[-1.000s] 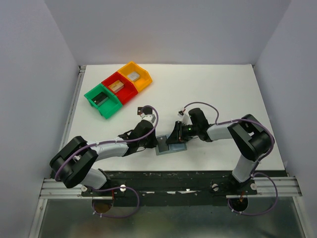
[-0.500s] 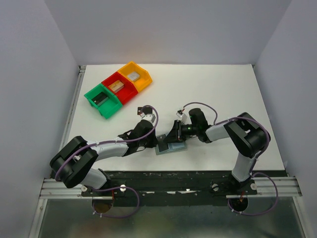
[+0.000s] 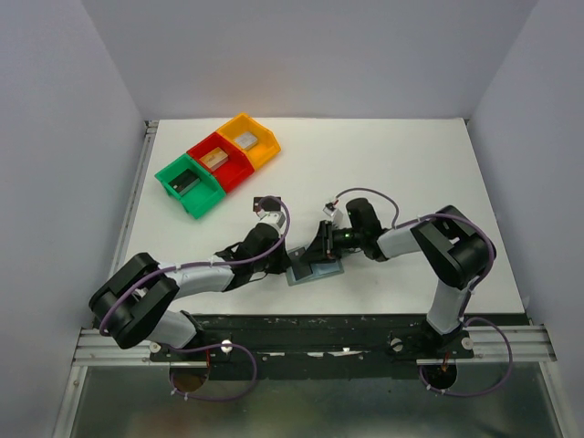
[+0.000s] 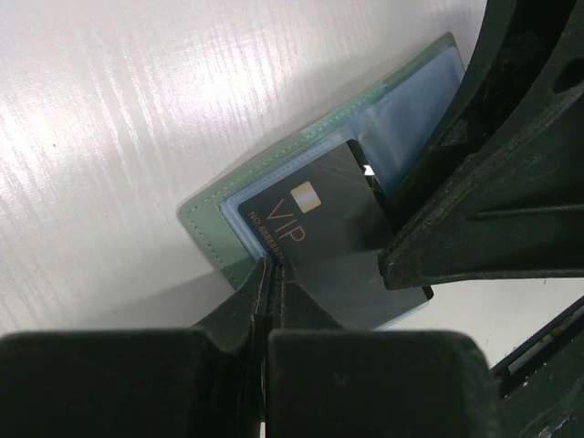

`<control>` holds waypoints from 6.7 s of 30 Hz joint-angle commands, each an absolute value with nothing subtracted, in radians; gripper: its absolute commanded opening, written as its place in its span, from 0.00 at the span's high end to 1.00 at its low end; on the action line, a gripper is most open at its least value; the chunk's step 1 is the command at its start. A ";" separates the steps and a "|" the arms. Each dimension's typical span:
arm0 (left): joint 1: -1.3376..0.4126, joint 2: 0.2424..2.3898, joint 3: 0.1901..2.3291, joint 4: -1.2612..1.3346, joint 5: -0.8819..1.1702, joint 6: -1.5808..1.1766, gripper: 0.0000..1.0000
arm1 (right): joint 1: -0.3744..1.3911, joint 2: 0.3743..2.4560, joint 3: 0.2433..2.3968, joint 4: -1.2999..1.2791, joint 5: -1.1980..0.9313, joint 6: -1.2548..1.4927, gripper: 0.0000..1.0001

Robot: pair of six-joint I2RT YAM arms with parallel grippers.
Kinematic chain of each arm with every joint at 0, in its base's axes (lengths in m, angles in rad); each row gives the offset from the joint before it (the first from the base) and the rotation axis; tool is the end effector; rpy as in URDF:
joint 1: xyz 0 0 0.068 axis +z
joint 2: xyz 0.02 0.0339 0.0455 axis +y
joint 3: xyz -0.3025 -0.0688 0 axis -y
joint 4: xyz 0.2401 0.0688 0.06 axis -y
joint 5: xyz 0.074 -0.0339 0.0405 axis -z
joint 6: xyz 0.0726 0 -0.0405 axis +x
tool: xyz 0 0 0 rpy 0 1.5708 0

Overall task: Take the credit cards out of the card holder
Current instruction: Remove the credit card from the card holder, then place the credit card at the center of the board.

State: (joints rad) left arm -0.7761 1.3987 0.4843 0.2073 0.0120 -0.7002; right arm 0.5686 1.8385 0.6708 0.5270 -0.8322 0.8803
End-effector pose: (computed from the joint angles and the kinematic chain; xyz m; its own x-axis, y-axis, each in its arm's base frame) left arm 0.1947 -0.1924 0.1627 -0.8101 -0.1077 -0.5763 0.2419 0.8340 -0.4958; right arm 0.2643 0.2326 0.1345 -0.9854 -0.0137 -0.1699 -0.1607 0.4062 0.8995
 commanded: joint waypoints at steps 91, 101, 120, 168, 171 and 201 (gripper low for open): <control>-0.793 1.368 0.454 0.216 -0.020 -0.716 1.00 | 0.603 1.644 0.776 0.060 -0.687 0.632 0.67; -0.795 1.358 0.443 0.213 -0.025 -0.715 1.00 | 0.604 1.631 0.781 0.034 -0.666 0.618 0.69; -0.795 1.341 0.425 0.215 -0.031 -0.715 1.00 | 0.604 1.612 0.798 -0.035 -0.627 0.589 0.76; -0.643 0.557 0.561 -0.005 0.632 -0.540 0.20 | 0.759 1.253 1.048 -0.480 -1.066 0.100 1.00; -0.640 0.583 0.549 0.070 0.745 -0.560 0.22 | 0.772 1.250 1.060 -0.483 -1.081 0.103 1.00; -0.640 0.625 0.480 0.172 0.688 -0.621 1.00 | 0.790 1.217 1.171 -0.546 -0.656 0.194 0.42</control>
State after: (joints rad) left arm -0.6472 0.7017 0.5270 0.1524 0.8440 -0.6243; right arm 0.8104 1.2831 1.1446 -0.5869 -0.8776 0.0937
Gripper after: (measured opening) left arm 0.031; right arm 0.541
